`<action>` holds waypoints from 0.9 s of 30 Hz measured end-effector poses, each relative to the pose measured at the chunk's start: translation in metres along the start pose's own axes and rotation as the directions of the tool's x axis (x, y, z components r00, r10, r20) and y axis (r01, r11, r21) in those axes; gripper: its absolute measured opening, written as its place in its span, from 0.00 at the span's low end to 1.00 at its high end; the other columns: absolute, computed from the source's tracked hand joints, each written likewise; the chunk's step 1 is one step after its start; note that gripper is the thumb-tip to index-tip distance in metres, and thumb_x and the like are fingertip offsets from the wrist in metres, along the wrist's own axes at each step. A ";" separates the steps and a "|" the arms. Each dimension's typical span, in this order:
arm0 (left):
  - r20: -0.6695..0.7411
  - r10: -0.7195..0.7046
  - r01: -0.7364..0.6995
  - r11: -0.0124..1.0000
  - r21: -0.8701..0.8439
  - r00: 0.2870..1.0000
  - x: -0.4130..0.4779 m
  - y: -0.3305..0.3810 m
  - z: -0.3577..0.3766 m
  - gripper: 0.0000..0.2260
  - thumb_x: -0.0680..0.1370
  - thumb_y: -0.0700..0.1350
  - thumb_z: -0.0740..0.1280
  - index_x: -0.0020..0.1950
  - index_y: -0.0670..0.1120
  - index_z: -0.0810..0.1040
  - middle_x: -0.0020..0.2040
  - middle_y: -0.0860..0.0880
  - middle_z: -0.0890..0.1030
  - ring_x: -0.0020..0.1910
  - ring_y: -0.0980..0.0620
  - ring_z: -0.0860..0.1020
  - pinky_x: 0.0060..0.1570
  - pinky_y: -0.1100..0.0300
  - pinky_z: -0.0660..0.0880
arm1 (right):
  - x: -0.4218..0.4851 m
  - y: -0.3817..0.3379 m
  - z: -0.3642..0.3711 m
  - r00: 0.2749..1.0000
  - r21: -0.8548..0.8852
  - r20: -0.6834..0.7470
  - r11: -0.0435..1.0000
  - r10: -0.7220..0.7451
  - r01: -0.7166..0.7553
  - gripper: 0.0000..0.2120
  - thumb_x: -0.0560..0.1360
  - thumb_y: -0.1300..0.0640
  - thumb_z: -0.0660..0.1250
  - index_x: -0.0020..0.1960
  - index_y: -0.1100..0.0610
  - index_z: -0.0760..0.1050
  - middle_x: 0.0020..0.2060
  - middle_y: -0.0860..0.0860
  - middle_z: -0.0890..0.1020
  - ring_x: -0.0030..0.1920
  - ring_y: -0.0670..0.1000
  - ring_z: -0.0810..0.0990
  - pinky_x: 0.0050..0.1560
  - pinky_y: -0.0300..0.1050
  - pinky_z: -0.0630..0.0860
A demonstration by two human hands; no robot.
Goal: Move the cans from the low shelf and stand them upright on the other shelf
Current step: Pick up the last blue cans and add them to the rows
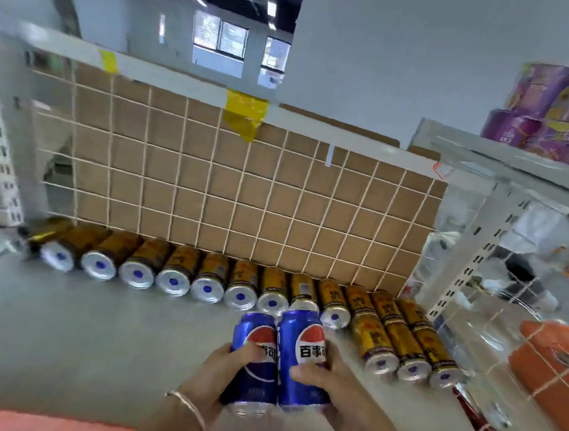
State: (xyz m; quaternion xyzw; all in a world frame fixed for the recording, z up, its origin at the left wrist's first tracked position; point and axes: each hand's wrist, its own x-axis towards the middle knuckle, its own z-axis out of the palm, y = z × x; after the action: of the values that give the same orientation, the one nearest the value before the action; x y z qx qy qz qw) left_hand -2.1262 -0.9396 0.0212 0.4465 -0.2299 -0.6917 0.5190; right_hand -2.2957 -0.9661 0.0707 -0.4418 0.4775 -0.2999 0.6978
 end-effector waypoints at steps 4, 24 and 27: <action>-0.098 0.129 -0.132 0.991 -0.029 0.987 -0.051 0.025 -0.063 0.30 0.55 0.44 0.76 0.55 0.36 0.78 0.51 0.34 0.82 0.48 0.37 0.81 0.51 0.45 0.79 | 0.002 0.002 0.078 0.978 0.005 0.198 0.998 0.060 -0.062 0.28 0.59 0.65 0.73 0.59 0.57 0.75 0.51 0.60 0.84 0.50 0.59 0.84 0.50 0.56 0.81; -0.621 0.370 -0.407 0.909 0.089 0.691 -0.305 0.101 -0.383 0.33 0.49 0.45 0.79 0.52 0.37 0.80 0.48 0.37 0.84 0.49 0.37 0.82 0.53 0.43 0.78 | -0.003 0.092 0.478 0.747 -0.168 0.654 0.986 0.115 -0.005 0.26 0.54 0.61 0.71 0.52 0.68 0.77 0.39 0.63 0.83 0.35 0.58 0.83 0.31 0.47 0.79; -0.649 0.420 -0.410 0.895 0.177 0.635 -0.318 0.114 -0.412 0.27 0.53 0.45 0.80 0.49 0.39 0.81 0.43 0.41 0.85 0.42 0.45 0.83 0.45 0.53 0.81 | 0.012 0.101 0.515 0.751 -0.193 0.650 0.981 0.113 0.020 0.32 0.52 0.57 0.74 0.55 0.66 0.77 0.44 0.64 0.84 0.39 0.62 0.84 0.36 0.57 0.82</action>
State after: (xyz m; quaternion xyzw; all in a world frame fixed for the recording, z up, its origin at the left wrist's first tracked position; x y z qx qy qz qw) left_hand -1.6951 -0.6266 0.0271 0.6036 -0.1277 -0.3437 0.7080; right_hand -1.8118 -0.7634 0.0540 -0.5706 0.2384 -0.0615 0.7835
